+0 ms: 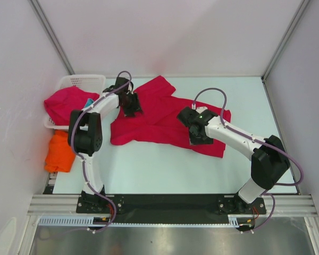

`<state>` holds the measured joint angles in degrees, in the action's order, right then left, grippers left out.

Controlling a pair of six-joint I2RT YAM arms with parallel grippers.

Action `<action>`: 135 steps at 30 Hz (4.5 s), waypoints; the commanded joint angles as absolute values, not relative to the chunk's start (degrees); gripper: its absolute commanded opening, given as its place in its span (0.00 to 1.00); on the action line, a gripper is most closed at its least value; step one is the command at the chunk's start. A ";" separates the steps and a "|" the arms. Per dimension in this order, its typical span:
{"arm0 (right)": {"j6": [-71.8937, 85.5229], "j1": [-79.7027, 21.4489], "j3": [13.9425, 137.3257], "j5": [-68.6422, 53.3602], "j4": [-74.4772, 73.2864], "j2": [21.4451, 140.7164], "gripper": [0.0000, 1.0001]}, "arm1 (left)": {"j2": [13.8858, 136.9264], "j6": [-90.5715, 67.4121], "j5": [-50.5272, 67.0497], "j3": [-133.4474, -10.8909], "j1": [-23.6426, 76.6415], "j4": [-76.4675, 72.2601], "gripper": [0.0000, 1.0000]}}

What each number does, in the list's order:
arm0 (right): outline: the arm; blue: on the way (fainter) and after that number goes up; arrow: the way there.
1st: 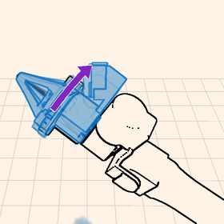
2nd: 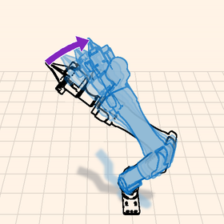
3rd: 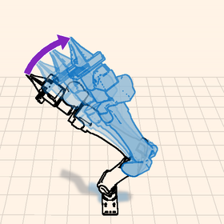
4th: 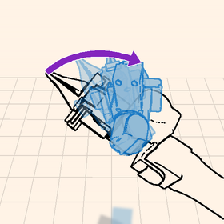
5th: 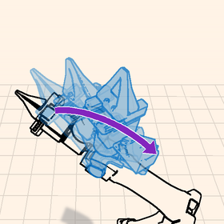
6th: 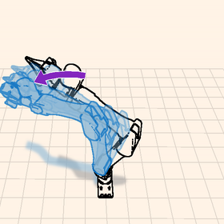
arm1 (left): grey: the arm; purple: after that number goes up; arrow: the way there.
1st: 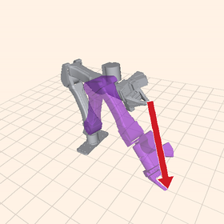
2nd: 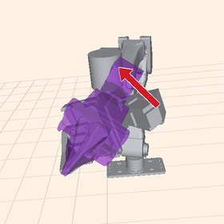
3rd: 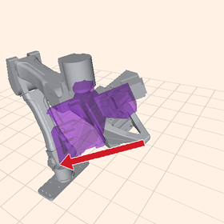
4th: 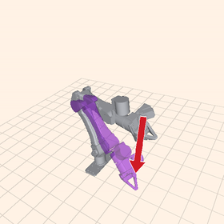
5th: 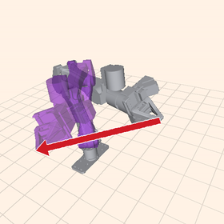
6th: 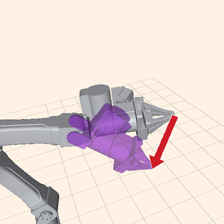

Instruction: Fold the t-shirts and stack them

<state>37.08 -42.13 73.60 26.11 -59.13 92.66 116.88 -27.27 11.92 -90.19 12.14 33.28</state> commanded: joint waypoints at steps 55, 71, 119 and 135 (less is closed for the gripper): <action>29.36 -17.75 66.53 -12.75 -33.84 76.64 0.63 | 95.28 -33.48 0.18 -55.29 7.64 28.13 0.99; 28.30 -17.93 69.43 -10.90 -37.70 72.60 0.63 | 82.81 -37.88 8.43 -38.15 9.05 21.27 0.00; 23.99 -4.75 101.07 14.33 -42.45 117.06 0.69 | 69.61 -34.72 15.73 -57.57 8.79 37.79 0.97; 22.06 -4.92 108.63 10.20 -43.86 128.76 0.67 | 70.13 -34.37 16.52 -53.26 8.79 35.33 0.97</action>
<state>23.40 -4.60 105.25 11.29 -43.40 127.26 70.28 -35.83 15.44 -53.47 8.67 37.76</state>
